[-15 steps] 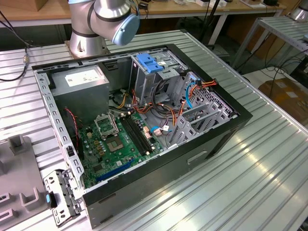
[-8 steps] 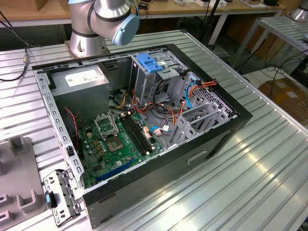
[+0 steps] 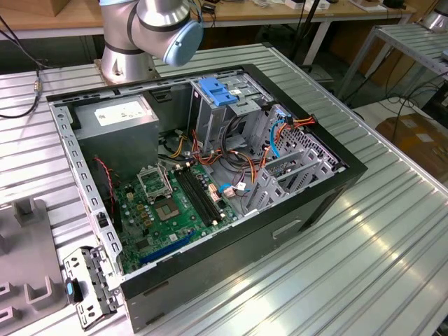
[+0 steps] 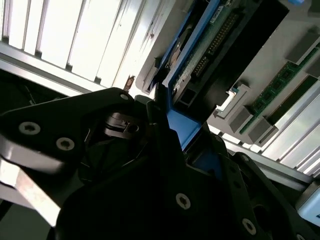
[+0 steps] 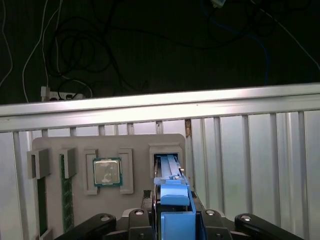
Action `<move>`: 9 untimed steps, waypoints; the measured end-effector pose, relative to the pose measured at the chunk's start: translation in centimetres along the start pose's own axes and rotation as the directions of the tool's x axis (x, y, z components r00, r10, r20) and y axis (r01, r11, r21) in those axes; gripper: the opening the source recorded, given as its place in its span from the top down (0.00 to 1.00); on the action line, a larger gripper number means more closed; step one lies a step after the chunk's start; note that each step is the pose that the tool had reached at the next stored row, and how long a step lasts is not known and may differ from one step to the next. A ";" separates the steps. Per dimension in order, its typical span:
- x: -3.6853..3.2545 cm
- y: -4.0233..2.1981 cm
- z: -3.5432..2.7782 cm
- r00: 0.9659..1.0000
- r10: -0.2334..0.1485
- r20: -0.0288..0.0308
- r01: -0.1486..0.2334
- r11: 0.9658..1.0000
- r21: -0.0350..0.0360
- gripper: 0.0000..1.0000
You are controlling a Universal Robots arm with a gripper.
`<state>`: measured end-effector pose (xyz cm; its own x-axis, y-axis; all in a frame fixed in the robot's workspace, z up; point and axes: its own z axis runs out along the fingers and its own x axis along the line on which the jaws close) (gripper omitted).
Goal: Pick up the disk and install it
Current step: 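Pick up the disk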
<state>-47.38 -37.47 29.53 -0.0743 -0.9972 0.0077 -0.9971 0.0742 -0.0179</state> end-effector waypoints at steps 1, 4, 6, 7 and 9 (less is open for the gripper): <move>0.00 0.00 0.00 1.000 -0.001 0.000 0.001 1.000 0.000 0.62; 0.00 0.00 0.00 1.000 -0.003 0.000 0.003 1.000 0.000 0.62; 0.00 0.00 0.00 1.000 -0.003 0.000 0.003 1.000 0.000 0.63; 0.00 0.00 0.00 1.000 -0.003 0.000 0.003 1.000 0.000 0.63; 0.00 0.00 0.01 1.000 -0.003 0.000 0.003 1.000 0.000 0.63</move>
<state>-47.37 -37.47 29.52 -0.0717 -0.9974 0.0077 -0.9973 0.0716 -0.0179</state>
